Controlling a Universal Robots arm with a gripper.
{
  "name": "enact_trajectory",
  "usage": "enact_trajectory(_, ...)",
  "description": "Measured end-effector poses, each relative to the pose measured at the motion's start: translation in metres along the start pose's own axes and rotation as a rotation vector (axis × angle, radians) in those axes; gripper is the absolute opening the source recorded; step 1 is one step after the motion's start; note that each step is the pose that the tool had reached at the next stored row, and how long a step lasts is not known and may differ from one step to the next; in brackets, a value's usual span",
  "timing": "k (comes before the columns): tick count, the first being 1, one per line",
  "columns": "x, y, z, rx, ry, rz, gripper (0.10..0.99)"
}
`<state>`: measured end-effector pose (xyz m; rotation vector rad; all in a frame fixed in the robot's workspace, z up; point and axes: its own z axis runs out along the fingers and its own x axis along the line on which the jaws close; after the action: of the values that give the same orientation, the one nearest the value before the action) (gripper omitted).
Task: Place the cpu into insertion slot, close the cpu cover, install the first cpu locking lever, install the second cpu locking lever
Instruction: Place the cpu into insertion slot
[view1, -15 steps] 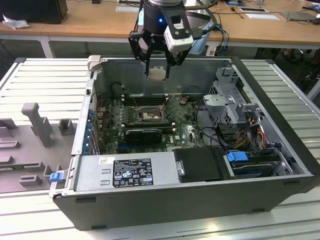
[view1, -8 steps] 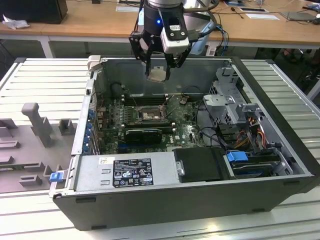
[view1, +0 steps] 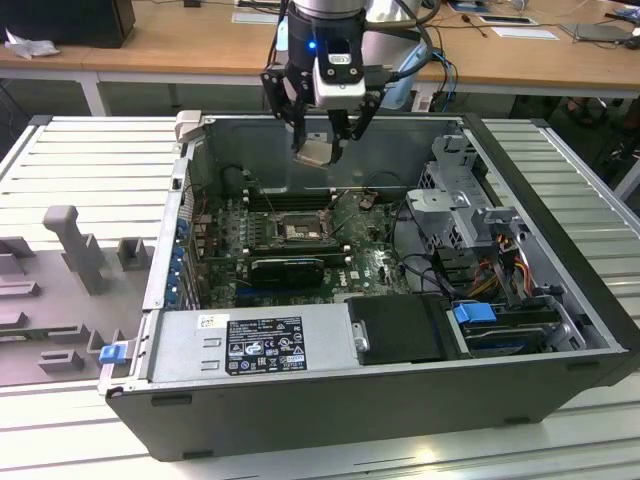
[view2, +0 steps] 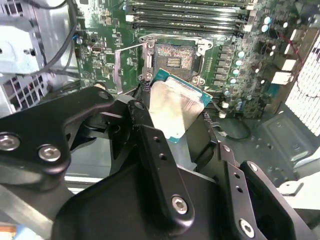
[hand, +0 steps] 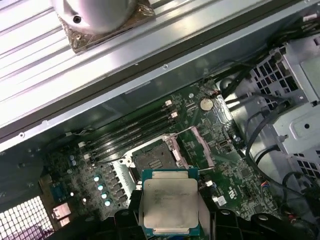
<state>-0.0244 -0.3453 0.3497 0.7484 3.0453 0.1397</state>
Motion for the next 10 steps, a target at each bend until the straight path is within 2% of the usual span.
enact_trajectory(6, 0.0000, -0.0001, 0.0014, -0.003, -0.0124, 0.143, 0.529)
enact_trajectory(10, 0.0010, -0.0007, 0.0020, -0.004, -0.0178, 0.205, 0.529)
